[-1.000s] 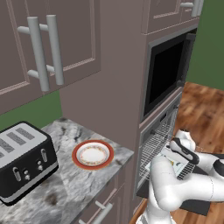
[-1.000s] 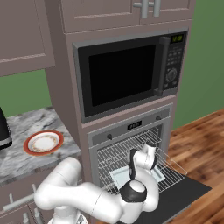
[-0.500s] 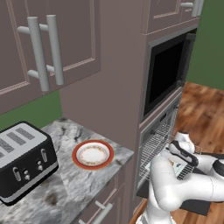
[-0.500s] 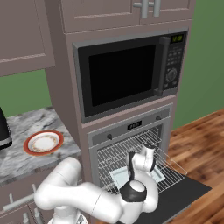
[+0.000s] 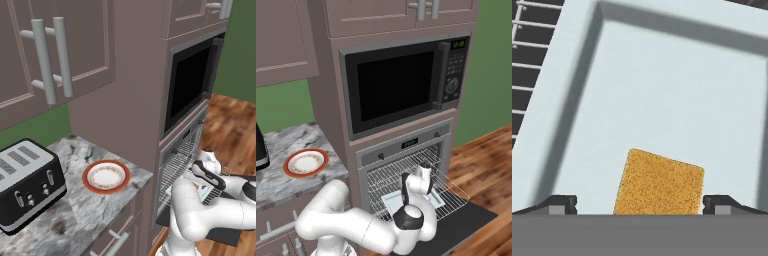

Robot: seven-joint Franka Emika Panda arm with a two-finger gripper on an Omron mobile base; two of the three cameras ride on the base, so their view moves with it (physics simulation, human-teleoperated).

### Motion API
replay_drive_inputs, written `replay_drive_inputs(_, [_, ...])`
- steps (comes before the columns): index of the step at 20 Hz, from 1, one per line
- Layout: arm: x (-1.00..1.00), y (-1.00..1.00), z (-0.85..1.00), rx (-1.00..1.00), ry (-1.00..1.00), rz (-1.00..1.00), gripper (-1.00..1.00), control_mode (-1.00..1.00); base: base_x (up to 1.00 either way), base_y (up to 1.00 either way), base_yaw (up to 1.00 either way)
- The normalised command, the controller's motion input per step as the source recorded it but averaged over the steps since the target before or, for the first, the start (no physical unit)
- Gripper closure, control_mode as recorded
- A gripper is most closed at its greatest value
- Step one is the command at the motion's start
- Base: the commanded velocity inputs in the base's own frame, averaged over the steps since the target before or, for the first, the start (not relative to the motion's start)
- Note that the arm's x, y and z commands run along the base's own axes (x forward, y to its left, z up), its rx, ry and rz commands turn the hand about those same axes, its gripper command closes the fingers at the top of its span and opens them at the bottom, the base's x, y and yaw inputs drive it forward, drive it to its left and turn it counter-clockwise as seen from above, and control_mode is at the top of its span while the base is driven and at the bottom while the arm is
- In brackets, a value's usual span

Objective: Take the baked cake out of the oven and place it on the plate for cooling. Then close the oven door.

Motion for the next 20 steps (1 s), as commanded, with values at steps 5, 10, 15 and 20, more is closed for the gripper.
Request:
replay_drive_inputs(5, [0.14, 0.24, -0.01, -0.02, 0.0, -0.02, -1.0, -1.0, 0.0, 0.0, 0.0])
replay_drive_inputs(10, [0.11, 0.21, -0.15, 0.0, 0.0, -0.03, -1.0, -1.0, 0.0, 0.0, 0.0])
replay_drive_inputs(15, [0.17, 0.02, -0.47, -0.01, 0.02, -0.02, -1.0, -1.0, 0.0, 0.0, 0.0])
replay_drive_inputs(20, [0.16, -0.09, -0.61, -0.01, 0.0, 0.0, -1.0, -1.0, 0.0, 0.0, 0.0])
